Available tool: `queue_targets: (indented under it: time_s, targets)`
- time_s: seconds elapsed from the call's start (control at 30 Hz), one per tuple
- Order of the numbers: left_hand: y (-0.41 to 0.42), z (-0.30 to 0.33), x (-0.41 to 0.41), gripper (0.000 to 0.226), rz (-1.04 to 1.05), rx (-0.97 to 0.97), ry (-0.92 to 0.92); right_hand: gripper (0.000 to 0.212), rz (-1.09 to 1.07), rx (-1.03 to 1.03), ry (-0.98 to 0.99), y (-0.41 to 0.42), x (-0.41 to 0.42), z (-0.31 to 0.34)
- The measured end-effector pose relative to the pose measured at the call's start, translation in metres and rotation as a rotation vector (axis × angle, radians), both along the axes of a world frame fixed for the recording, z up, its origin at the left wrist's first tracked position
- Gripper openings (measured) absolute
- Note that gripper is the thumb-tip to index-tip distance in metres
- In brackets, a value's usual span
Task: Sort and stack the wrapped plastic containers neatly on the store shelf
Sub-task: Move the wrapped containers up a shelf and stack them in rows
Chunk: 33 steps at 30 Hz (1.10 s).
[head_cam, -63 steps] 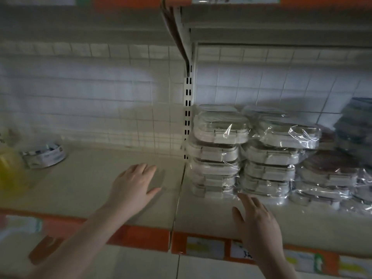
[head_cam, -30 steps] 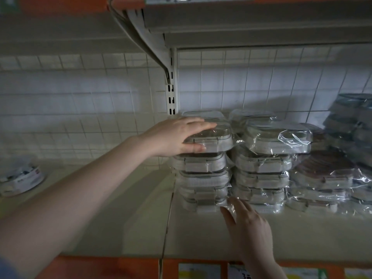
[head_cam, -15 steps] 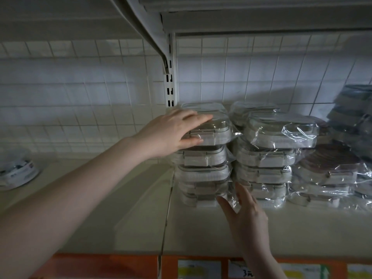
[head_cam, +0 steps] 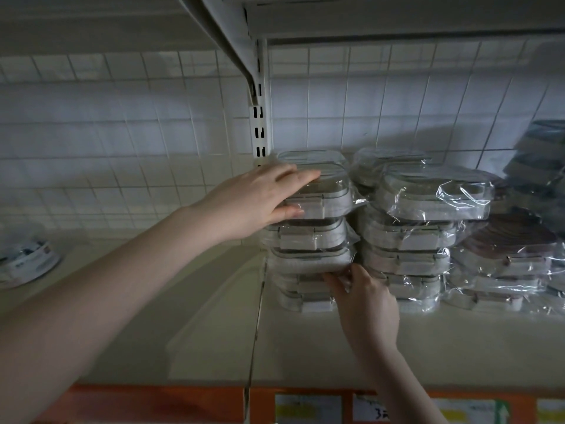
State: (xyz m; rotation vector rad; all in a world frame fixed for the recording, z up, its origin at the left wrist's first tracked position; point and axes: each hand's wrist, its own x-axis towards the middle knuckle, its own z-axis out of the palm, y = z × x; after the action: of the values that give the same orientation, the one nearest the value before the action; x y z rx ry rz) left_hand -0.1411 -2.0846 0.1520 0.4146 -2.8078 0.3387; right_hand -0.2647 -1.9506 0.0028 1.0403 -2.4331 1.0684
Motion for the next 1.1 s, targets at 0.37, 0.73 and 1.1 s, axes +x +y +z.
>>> queue_targets:
  time_s: [0.37, 0.73, 1.1]
  targets:
    - [0.002, -0.008, -0.004, 0.063, 0.051, -0.154, 0.075, 0.038, 0.048, -0.049, 0.038, 0.003, -0.004, -0.006]
    - [0.002, 0.001, -0.005, 0.102, 0.091, -0.05, -0.038, 0.046, 0.05, -0.112, 0.049, 0.005, -0.006, 0.003]
    - [0.006, -0.005, -0.018, 0.099, 0.136, -0.086, 0.009, 0.032, 0.046, -0.096, 0.143, 0.003, -0.011, -0.005]
